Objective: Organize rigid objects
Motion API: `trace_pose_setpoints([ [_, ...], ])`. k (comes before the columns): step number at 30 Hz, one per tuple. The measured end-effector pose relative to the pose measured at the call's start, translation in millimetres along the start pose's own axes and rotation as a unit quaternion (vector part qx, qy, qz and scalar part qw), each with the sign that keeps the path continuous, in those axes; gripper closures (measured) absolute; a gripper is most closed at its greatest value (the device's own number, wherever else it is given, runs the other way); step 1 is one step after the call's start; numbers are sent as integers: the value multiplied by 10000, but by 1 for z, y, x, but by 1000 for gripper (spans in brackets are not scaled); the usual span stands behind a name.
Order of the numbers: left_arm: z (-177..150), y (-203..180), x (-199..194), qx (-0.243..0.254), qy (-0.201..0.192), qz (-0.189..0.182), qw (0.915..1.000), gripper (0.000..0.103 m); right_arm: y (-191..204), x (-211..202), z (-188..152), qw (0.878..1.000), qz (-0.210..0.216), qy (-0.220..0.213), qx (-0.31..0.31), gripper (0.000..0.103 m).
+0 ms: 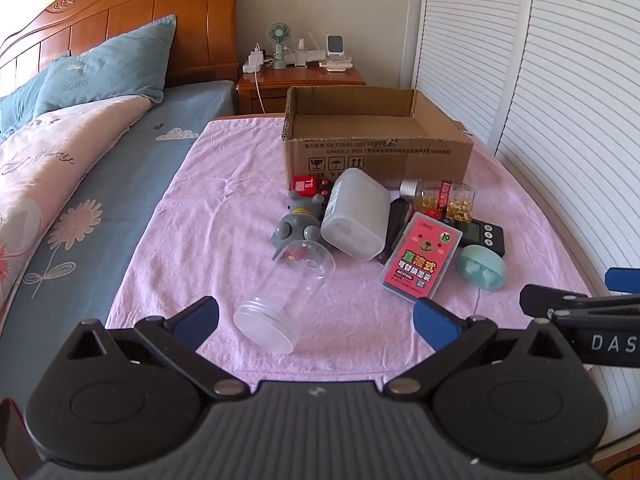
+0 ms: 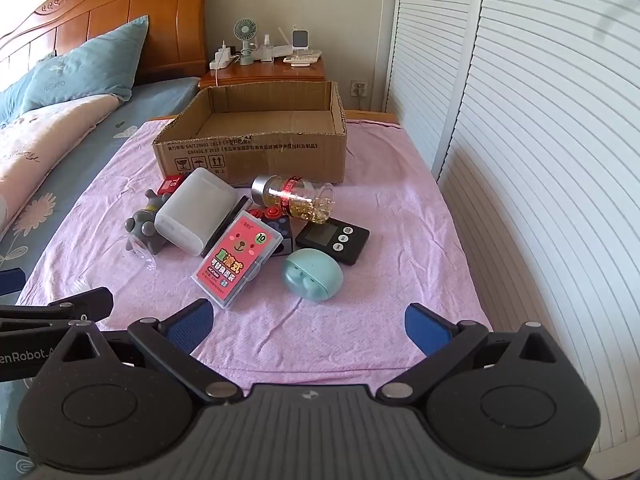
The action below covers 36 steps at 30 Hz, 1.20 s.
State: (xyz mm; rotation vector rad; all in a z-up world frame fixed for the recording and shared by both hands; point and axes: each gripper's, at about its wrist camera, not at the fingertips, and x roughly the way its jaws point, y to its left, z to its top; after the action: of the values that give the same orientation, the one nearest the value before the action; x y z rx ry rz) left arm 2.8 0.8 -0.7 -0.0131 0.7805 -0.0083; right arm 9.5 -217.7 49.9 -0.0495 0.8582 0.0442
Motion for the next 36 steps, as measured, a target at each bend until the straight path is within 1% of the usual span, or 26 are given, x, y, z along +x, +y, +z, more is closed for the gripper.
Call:
trace_pose_setpoints([
  [36,0,-2,-3,-7,-14,27,10000,1,0,-4,1,10000,-1,-59,-12,0],
])
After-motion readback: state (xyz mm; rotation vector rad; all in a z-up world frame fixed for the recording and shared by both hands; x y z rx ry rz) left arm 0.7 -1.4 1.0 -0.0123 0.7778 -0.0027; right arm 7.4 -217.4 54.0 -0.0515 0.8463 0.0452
